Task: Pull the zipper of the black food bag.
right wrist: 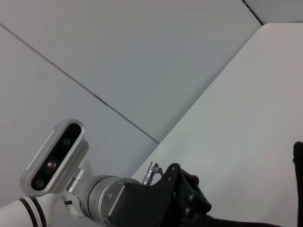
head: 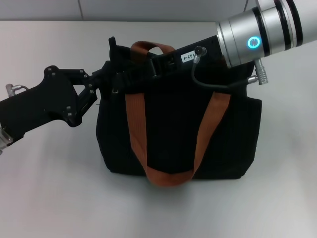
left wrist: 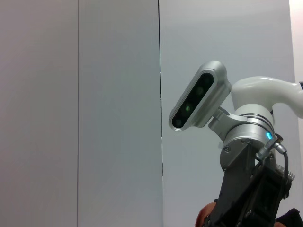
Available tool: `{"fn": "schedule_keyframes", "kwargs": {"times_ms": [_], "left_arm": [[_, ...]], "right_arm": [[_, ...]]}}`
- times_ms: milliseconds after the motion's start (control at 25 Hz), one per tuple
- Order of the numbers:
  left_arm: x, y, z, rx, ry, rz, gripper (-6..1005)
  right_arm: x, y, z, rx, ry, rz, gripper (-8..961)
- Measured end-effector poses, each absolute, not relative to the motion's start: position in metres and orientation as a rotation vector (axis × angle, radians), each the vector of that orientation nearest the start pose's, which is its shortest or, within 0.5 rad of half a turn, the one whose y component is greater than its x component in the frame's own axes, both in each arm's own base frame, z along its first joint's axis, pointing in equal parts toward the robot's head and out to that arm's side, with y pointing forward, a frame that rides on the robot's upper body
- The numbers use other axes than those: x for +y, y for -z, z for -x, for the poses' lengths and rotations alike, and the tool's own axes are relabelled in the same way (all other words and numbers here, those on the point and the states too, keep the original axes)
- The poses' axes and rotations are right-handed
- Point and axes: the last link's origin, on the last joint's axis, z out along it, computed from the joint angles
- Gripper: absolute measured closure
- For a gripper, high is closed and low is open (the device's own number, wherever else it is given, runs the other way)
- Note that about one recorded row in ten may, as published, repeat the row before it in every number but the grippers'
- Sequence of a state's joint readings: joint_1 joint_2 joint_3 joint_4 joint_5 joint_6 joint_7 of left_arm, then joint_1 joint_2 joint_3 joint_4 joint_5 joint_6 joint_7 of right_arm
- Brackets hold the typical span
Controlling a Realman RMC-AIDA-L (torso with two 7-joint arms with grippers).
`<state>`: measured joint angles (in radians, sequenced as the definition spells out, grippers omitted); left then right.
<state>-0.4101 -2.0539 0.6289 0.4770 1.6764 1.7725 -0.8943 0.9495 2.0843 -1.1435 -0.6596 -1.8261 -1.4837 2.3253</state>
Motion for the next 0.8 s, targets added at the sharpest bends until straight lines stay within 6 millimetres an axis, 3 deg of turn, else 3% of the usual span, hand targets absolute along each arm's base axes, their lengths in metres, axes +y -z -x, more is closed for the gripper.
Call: {"fn": "schedule_keyframes", "kwargs": {"times_ms": [200,800], "left_arm": [[0.2865,-0.0202,0.2708,-0.184,1.119,2.450,909],[0.2888,-0.0226,0.2742,-0.207,1.110,2.417,903]], "right_arm": [[0.3796,0.0538,-0.0798,1.329,-0.552,3.027,792],[0.3772,0.0485,-0.0857,1.376,-0.612,3.012,794]]}}
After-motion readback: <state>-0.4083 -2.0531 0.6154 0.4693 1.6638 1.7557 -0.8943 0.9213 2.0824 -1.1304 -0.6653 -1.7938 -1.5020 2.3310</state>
